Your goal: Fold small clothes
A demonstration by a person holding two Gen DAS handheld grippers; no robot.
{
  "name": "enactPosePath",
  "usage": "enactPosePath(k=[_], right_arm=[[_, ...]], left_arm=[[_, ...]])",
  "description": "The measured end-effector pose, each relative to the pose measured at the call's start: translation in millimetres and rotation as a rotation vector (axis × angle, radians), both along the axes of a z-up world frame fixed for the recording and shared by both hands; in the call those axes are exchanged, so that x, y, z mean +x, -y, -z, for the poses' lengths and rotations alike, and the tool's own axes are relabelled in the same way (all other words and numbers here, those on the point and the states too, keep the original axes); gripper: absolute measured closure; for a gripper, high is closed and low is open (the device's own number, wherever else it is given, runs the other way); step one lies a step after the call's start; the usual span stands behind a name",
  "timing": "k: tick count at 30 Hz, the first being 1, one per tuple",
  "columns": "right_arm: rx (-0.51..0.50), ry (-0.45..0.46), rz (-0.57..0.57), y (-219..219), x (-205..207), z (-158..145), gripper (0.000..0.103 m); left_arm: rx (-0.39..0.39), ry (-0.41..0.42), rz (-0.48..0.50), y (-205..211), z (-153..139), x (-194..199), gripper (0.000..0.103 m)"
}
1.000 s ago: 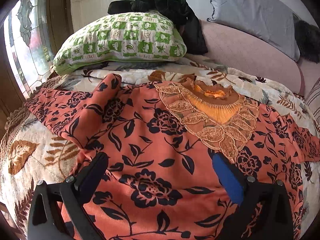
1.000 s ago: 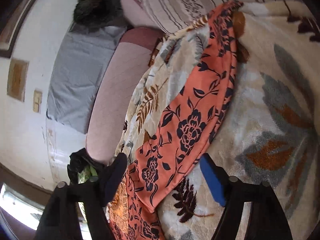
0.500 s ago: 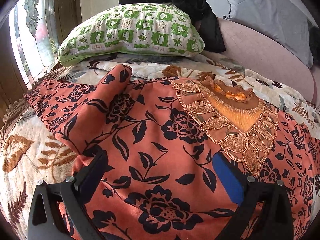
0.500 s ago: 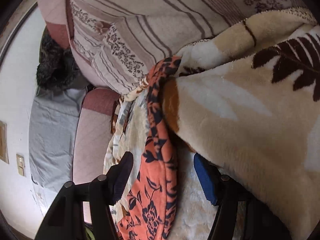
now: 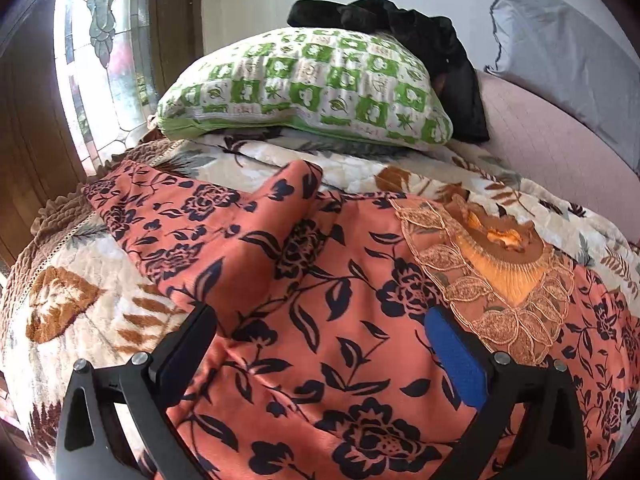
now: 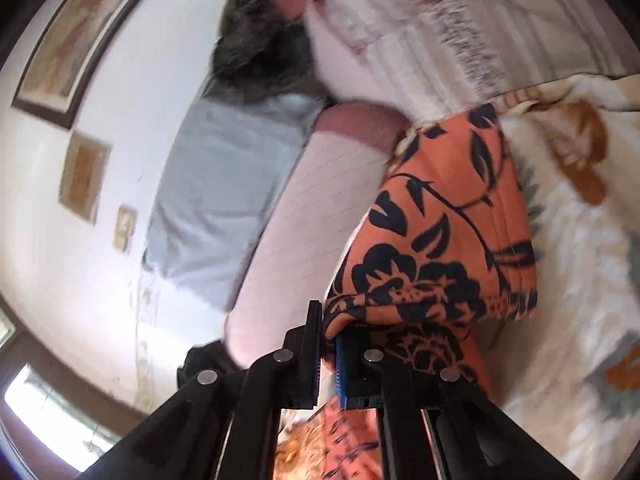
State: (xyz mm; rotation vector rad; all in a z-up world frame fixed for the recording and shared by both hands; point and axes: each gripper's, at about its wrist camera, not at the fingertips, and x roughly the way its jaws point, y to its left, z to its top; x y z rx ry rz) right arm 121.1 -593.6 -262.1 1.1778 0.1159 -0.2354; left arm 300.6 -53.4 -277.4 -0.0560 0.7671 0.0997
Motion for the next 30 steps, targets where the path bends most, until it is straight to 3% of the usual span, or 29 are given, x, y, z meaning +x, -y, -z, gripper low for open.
enactPosePath(k=[4,7,9,12,13,15,16,19,23,26,28,30], right_arm=[[-0.074,0.001,-0.258,-110,71,-33,0.097],[-0.157,-0.045,-0.419,-203,129,-39,0.097],[-0.189,-0.1,-0.523,-264,165,-28,0.094],[-0.283,-0.253,-0.652,-361,197,11,0.091],[-0.33,-0.322,-0.702,-389,207,26,0.085],[-0.426,-0.41,-0.83,-439,213,56,0.016],[-0.459,-0.419,-0.875,-455,213,66,0.011],[-0.551,-0.442,-0.9,-471,200,79,0.011],[-0.404,-0.313,-0.921,-439,178,61,0.011],[-0.334,-0.309,-0.851,-404,169,55,0.011],[-0.198,-0.336,-0.723,-374,169,65,0.011],[0.049,-0.33,-0.636,-344,175,90,0.011]], left_arm=[[0.014,0.041,-0.092,-37,-20,-1,0.0],[0.028,0.069,-0.154,-69,-31,-2,0.0],[0.039,0.073,-0.198,-90,-35,-2,0.0],[0.022,0.057,-0.251,-121,-37,1,0.0],[0.006,0.048,-0.262,-131,-37,2,0.0],[-0.015,0.027,-0.288,-148,-35,3,0.0],[-0.022,0.017,-0.299,-155,-34,4,0.0],[-0.039,-0.018,-0.327,-173,-32,5,0.0],[-0.081,-0.022,-0.358,-193,-33,1,0.0],[-0.103,-0.024,-0.372,-204,-34,-1,0.0],[-0.126,-0.025,-0.382,-211,-35,-3,0.0],[-0.142,-0.021,-0.398,-218,-36,-5,0.0]])
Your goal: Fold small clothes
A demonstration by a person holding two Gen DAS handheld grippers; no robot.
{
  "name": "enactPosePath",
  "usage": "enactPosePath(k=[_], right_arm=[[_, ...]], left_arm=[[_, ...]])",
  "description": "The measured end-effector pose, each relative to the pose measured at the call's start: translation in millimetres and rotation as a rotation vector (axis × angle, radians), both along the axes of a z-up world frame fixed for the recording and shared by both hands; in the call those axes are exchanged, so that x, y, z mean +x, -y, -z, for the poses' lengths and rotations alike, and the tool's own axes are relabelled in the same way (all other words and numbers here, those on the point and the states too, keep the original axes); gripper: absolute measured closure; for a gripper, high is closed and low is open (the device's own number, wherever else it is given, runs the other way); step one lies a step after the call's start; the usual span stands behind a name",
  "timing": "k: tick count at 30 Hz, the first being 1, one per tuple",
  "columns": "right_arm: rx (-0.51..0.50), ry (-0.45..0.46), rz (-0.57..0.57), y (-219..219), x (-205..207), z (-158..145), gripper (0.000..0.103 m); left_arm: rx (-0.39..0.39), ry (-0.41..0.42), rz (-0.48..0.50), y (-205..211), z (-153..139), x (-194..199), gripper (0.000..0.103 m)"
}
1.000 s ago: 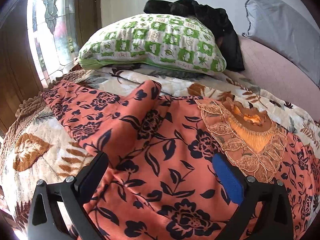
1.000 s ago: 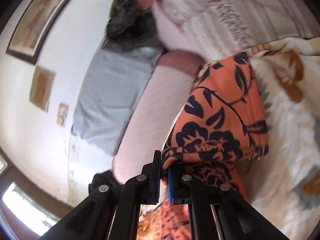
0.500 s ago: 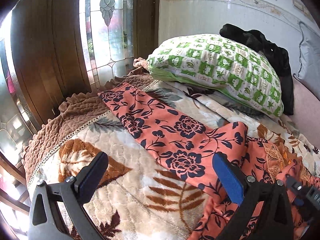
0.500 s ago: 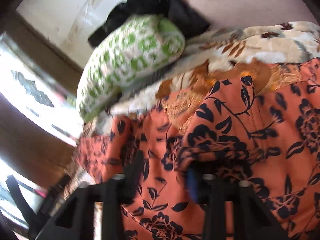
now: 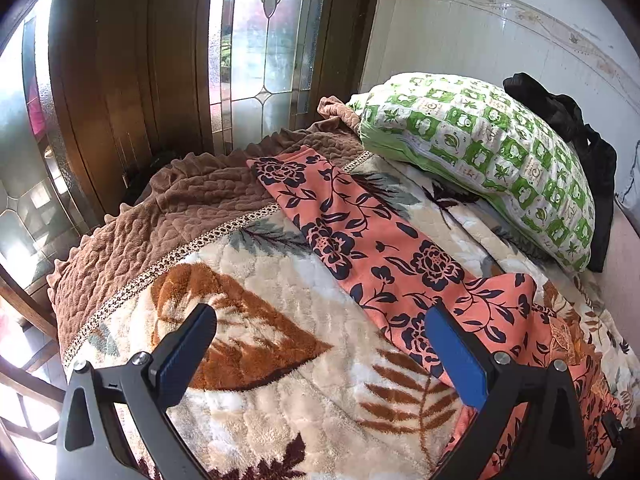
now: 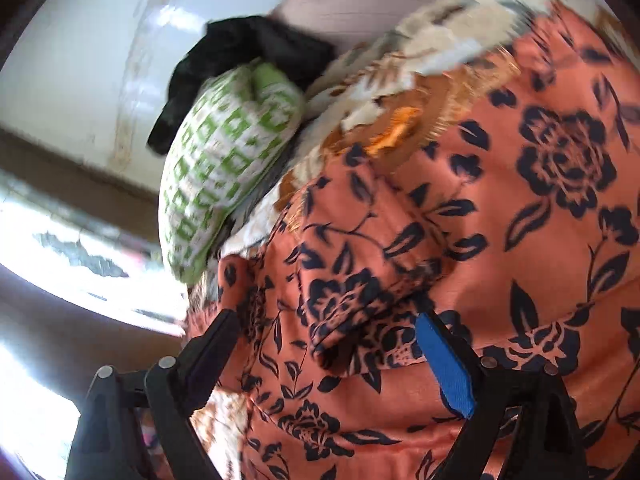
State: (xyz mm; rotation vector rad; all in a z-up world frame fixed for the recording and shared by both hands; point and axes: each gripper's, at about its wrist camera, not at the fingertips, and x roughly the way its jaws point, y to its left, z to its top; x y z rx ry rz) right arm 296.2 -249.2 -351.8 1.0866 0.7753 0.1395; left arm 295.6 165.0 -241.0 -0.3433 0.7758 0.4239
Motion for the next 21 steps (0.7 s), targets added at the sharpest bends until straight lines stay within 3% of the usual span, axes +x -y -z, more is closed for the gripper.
enactPosePath(k=[2,4,9,12,17,21], right_arm=[[0.194,-0.033,0.093,16,7,27,0.011],[0.231,-0.001,0.127,14,19,20,0.011],[0.049,0.168,-0.085,-54,49,-72,0.011],[-0.075,0.231,-0.25,-110,42,-123,0.011],[-0.152,0.229,-0.329,-151,-2,-147,0.011],[-0.139,0.246,-0.35,-150,-37,-154,0.017]], left_arm=[[-0.009,0.004,-0.017,-7,-1,-3,0.0],[-0.017,-0.001,-0.019,-14,-2,-7,0.0],[0.005,-0.022,-0.009,-30,-4,-45,0.0],[0.053,0.0,-0.015,-39,-17,-88,0.0],[0.111,0.003,0.013,-50,-47,-140,0.0],[0.17,0.08,-0.002,-54,-93,-179,0.0]])
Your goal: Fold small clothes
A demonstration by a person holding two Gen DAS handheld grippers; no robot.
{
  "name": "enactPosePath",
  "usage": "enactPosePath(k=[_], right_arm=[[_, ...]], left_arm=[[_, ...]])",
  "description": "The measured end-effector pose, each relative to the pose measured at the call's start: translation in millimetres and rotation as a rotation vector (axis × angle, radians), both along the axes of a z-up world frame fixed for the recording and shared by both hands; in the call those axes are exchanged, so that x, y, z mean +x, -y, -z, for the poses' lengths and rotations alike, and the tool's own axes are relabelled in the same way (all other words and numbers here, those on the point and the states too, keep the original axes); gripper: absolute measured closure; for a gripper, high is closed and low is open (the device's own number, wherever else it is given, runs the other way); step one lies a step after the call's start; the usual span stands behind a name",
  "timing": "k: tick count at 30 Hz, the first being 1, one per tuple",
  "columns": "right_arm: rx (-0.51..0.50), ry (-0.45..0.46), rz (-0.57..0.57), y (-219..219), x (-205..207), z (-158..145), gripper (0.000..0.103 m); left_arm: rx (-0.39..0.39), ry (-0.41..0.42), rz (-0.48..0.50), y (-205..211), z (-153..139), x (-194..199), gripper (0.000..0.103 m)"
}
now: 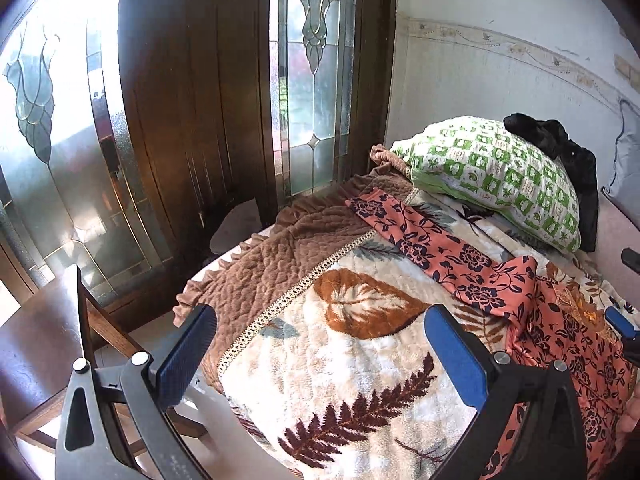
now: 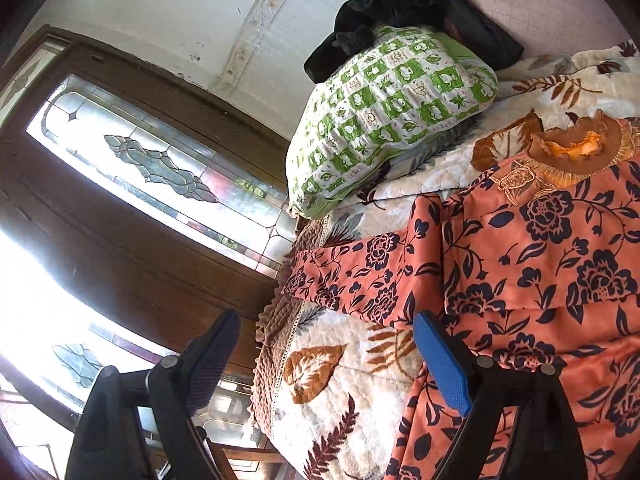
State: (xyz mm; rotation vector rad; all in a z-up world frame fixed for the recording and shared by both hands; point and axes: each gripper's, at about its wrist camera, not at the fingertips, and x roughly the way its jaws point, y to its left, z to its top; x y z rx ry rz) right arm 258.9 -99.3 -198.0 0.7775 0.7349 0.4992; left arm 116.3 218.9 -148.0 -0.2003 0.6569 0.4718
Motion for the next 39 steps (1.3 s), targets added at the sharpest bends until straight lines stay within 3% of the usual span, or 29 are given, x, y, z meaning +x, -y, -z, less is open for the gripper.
enactPosePath(k=[4,9,13,17,20,25,32,35,37,39], right_arm=[[-0.015,0.02,-0.005,13,-32,-12,0.02],[-0.048,0.053,0.031,40,-62,-28,0.02],[-0.025,0.063,0.057,65,-74,-33,0.02],[0.0,0.059,0.056,82,-78,-25,0.028],[0.045,0.032,0.07,96,-72,-5,0.034],[0.102,-0.07,0.121,117,-37,48,0.045],[0.209,-0.197,0.119,100,44,121,0.046],[0.18,-0.242,0.087,71,77,149,0.046],[0.097,-0.299,0.067,53,92,169,0.05],[0.061,-0.259,0.056,51,89,164,0.055]], left_arm=[[0.026,0.076,0.015,3,-40,-29,0.0],[0.029,0.127,0.062,11,-59,-44,0.0],[0.04,0.091,0.068,0,-47,-36,0.0],[-0.072,0.012,0.018,-35,-12,-15,0.0],[-0.154,-0.025,-0.031,-52,14,2,0.0],[-0.24,-0.1,-0.021,-48,55,40,0.0],[-0.34,-0.141,0.035,-57,88,105,0.0],[-0.379,-0.128,0.04,-69,96,132,0.0],[-0.392,-0.136,0.054,-76,100,151,0.0],[-0.419,-0.135,0.068,-84,104,169,0.0]])
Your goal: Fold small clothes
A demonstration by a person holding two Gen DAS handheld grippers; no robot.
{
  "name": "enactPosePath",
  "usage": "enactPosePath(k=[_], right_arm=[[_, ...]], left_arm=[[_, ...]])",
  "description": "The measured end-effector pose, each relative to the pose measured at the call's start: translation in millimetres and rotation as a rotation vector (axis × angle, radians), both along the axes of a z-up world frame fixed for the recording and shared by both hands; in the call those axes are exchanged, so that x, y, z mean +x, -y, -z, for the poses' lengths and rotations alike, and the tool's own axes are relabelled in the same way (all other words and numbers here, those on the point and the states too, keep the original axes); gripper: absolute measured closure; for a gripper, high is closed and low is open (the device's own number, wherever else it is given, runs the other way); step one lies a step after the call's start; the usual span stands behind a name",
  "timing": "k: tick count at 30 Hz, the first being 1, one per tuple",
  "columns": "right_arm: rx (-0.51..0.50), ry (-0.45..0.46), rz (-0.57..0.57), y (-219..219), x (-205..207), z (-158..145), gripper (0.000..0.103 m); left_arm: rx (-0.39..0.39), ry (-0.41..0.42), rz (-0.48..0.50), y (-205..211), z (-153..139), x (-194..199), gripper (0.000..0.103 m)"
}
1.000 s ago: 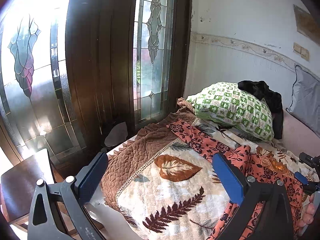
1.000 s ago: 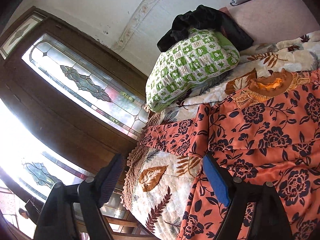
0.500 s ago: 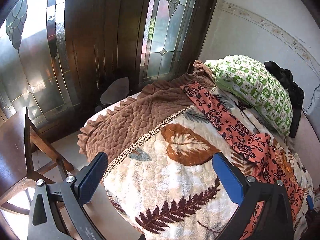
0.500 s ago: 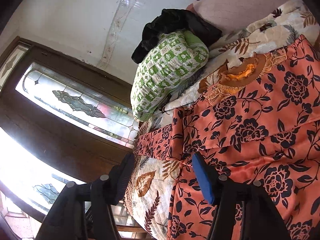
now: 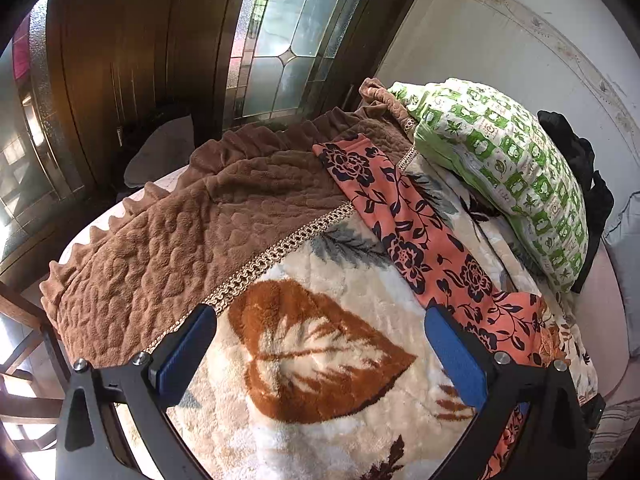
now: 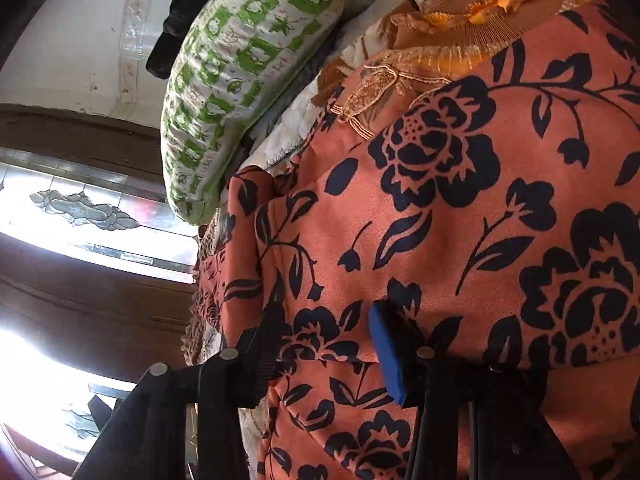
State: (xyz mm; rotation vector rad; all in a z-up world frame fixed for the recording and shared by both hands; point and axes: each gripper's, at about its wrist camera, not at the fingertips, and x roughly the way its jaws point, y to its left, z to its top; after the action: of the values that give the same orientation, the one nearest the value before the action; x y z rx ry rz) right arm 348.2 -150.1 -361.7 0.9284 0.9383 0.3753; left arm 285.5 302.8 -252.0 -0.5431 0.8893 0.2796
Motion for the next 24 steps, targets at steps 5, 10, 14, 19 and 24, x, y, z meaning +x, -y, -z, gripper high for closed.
enactPosePath(k=[5,10,14,19,24], right_arm=[[-0.117,0.089,-0.105,23,-44,-29,0.055],[-0.233,0.178,-0.135,77,-124,-49,0.054],[-0.257,0.212,-0.065,127,-175,-53,0.055],[-0.252,0.257,0.005,157,-183,-55,0.053],[-0.268,0.23,-0.065,144,-167,-39,0.053]], left_arm=[[-0.144,0.029,0.016,-19,12,47,0.0],[-0.236,0.006,-0.006,-23,36,94,0.005],[-0.297,-0.009,-0.031,-19,57,122,0.015],[-0.251,0.052,-0.05,-6,59,140,0.015],[-0.229,0.049,-0.002,8,64,157,0.034]])
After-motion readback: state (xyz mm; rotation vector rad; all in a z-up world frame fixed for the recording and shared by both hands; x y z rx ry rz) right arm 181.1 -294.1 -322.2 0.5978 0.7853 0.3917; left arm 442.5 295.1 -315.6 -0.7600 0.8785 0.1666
